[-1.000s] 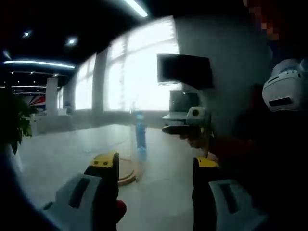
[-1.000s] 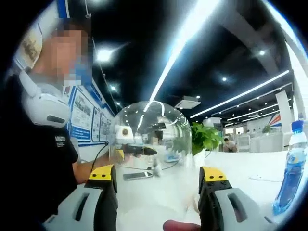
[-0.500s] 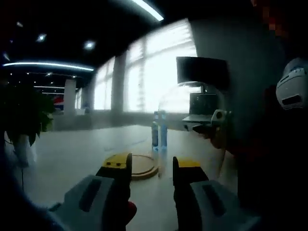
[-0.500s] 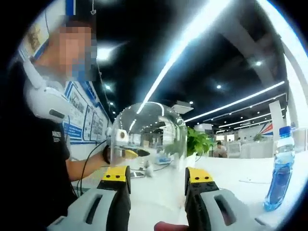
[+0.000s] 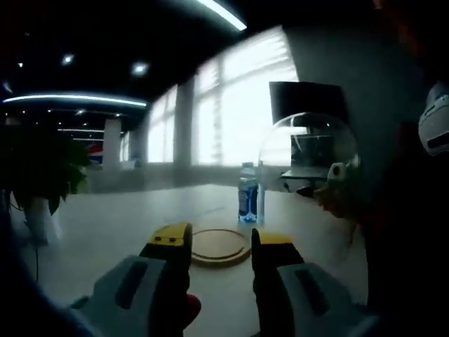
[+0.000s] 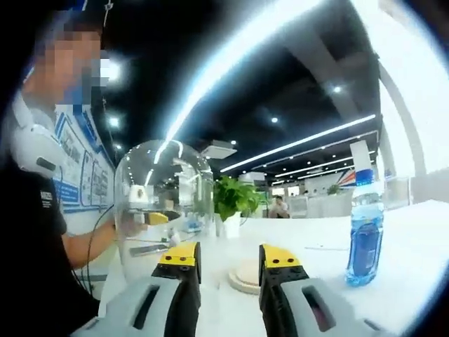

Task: Open the cover put in the Mizone put the cover back on

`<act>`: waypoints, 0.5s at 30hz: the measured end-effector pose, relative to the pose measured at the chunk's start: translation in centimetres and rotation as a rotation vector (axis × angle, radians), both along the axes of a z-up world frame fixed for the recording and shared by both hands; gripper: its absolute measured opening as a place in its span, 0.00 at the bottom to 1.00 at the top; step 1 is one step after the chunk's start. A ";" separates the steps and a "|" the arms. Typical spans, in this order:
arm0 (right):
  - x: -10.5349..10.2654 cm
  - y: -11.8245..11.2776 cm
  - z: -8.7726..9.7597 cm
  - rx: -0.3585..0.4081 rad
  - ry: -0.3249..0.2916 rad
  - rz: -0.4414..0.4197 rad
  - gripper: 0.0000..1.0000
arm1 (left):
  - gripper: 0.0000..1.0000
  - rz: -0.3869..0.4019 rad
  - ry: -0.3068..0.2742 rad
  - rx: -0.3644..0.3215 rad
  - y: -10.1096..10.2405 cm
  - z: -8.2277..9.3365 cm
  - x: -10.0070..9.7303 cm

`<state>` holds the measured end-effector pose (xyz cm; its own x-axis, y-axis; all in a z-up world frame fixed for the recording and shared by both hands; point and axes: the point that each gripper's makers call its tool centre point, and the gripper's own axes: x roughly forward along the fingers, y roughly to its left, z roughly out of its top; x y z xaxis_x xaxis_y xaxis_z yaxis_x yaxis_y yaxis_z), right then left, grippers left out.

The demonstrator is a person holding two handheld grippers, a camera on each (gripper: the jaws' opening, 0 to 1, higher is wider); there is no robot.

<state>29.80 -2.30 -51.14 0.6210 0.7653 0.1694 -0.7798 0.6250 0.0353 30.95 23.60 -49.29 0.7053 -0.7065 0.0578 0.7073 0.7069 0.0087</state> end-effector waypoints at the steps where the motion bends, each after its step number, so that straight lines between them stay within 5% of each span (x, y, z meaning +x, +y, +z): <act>1: 0.2 -0.2 -0.1 -0.013 -0.005 -0.020 0.22 | 0.29 0.004 0.002 -0.007 0.0 0.0 0.4; 15: 3.6 -3.1 -1.5 -0.060 0.033 -0.231 0.21 | 0.30 -0.002 0.009 0.031 -2.2 -1.3 4.2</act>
<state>33.37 -5.42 -52.59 0.7851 0.6105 0.1047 -0.6151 0.7883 0.0157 35.16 21.44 -50.58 0.7046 -0.7090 0.0298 0.7086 0.7052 0.0247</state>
